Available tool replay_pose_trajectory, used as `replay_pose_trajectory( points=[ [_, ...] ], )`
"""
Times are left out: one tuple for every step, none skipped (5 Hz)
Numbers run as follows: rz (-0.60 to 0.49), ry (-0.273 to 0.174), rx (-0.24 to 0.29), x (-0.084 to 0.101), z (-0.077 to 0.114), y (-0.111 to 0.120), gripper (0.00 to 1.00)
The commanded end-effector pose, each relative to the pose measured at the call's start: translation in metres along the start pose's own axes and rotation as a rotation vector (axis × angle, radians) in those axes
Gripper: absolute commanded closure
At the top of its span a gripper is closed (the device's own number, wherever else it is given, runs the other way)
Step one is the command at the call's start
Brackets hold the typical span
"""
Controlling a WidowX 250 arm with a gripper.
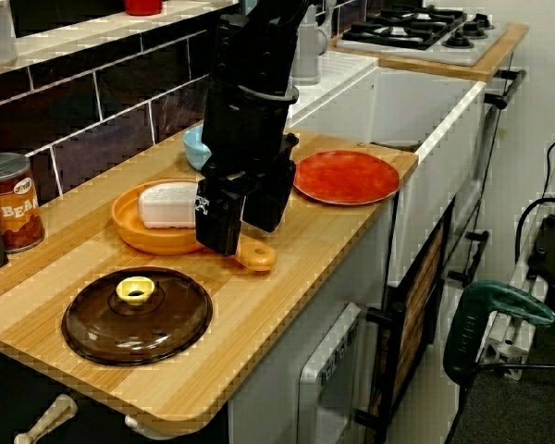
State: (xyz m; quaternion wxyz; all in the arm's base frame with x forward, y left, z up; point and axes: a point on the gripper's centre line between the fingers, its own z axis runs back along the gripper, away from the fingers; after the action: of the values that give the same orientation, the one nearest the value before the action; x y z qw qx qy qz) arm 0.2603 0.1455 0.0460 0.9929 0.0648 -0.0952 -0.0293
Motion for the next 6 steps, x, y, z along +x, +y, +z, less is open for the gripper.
replay_pose_trajectory(
  points=[
    [0.005,0.006,0.01,-0.002,0.002,0.007,0.0],
    [0.012,0.007,0.007,-0.001,0.002,0.01,0.0],
    [0.019,0.018,0.0,0.001,0.002,0.013,0.0],
    [0.029,-0.006,-0.005,0.001,0.004,0.016,1.0],
    [0.041,-0.01,-0.017,0.002,0.006,0.018,1.0],
    [0.045,-0.006,-0.012,0.001,0.006,0.018,1.0]
  ],
)
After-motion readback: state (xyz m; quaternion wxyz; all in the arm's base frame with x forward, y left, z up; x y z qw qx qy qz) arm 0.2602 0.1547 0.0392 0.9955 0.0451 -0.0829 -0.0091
